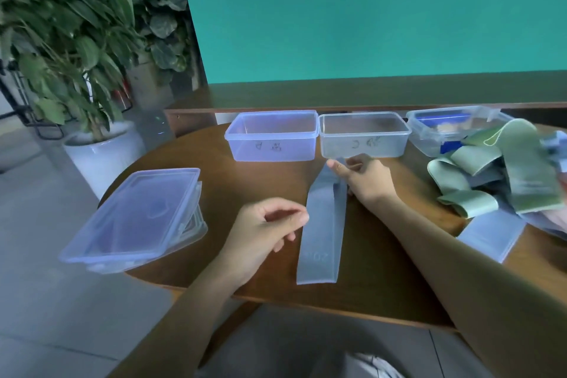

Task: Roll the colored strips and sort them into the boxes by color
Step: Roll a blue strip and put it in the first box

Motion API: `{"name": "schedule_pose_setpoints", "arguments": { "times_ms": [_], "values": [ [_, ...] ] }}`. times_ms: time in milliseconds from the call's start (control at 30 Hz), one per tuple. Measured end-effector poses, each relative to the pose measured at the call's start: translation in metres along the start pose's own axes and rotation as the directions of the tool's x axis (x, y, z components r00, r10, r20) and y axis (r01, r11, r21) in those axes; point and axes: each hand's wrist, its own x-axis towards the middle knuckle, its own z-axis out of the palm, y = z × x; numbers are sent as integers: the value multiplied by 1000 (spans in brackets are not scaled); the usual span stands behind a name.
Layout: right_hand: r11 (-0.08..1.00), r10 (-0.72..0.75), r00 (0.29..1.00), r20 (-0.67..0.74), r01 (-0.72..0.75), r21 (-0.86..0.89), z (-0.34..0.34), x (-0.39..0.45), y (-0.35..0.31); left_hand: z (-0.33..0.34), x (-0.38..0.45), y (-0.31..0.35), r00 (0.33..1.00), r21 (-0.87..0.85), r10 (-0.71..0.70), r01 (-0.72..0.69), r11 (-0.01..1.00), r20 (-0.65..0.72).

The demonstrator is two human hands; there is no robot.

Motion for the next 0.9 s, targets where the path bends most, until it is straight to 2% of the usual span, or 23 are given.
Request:
{"name": "schedule_pose_setpoints", "arguments": {
  "times_ms": [100, 200, 267, 300, 400, 500, 633, 733, 900],
  "values": [
    [999, 25, 1000, 8, -25, -25, 2, 7, 0, 5, 9, -6, 992, 162, 41, -21, 987, -118],
    [997, 24, 1000, -5, -24, -71, 6, 12, -1, 12, 17, -10, 987, 345, 71, -16, 939, -147],
    [1000, 7, 1000, 16, -7, 1, 9, 15, 1, 14, 22, -11, 986, 388, 76, -13, 921, -147],
    [995, -4, 999, 41, 0, 100, 9, 13, 0, 15, 24, -12, 985, 388, 75, -8, 921, -158],
    [896, -81, 990, 114, 22, 443, 9, 7, -3, 16, 35, -16, 976, 350, 69, 8, 937, -208],
    [782, -177, 964, 201, 13, 623, 10, 0, -9, 20, 52, -13, 965, 279, 62, 12, 960, -254],
    [744, -195, 932, 304, -61, 665, 14, 0, -14, 19, 84, -8, 967, 33, 20, -12, 999, -253],
    [734, -186, 930, 315, -81, 674, 16, 4, -13, 19, 105, -10, 976, -34, 55, -63, 997, -211],
    [756, -169, 952, 254, -40, 653, 22, 7, -18, 27, 128, -14, 928, -127, 76, -130, 983, -365]
  ]
}}
